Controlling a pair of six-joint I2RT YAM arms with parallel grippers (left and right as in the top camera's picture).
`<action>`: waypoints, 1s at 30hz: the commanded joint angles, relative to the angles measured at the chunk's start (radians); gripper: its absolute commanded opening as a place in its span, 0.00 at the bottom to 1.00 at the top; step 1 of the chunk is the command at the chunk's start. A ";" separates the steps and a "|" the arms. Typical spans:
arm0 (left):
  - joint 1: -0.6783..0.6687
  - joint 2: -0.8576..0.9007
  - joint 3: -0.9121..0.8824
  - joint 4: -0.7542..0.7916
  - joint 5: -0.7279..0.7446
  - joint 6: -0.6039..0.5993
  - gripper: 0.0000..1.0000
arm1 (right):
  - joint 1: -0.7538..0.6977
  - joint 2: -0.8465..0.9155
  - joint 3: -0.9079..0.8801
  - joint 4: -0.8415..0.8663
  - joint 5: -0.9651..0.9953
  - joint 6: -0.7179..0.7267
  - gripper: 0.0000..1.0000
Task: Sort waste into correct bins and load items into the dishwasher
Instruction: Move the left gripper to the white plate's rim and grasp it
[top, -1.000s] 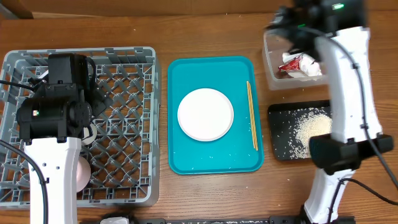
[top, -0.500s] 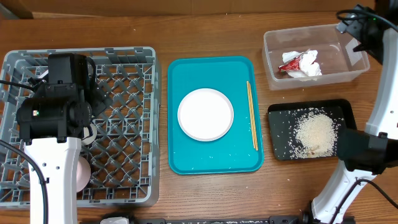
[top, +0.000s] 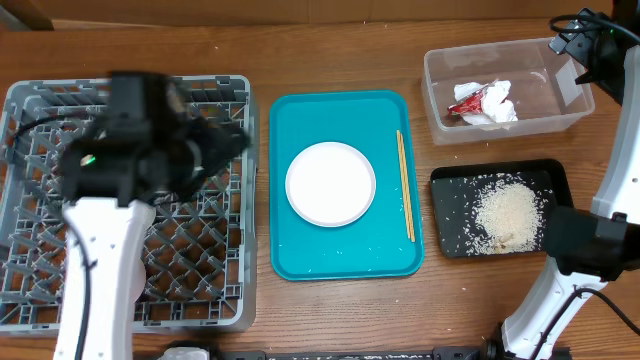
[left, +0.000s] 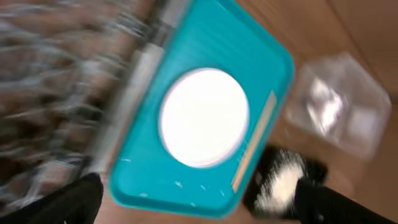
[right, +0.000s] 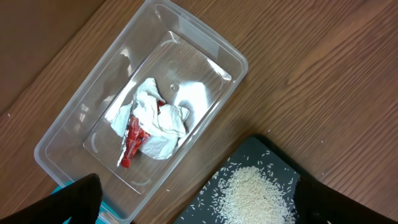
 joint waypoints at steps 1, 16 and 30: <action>-0.122 0.069 -0.009 0.063 0.172 0.226 1.00 | -0.002 -0.024 0.014 0.002 0.010 -0.008 1.00; -0.662 0.506 -0.008 0.150 -0.417 0.410 1.00 | -0.002 -0.024 0.014 0.002 0.010 -0.008 1.00; -0.739 0.674 -0.008 0.239 -0.531 0.456 0.58 | -0.002 -0.024 0.014 0.002 0.010 -0.008 1.00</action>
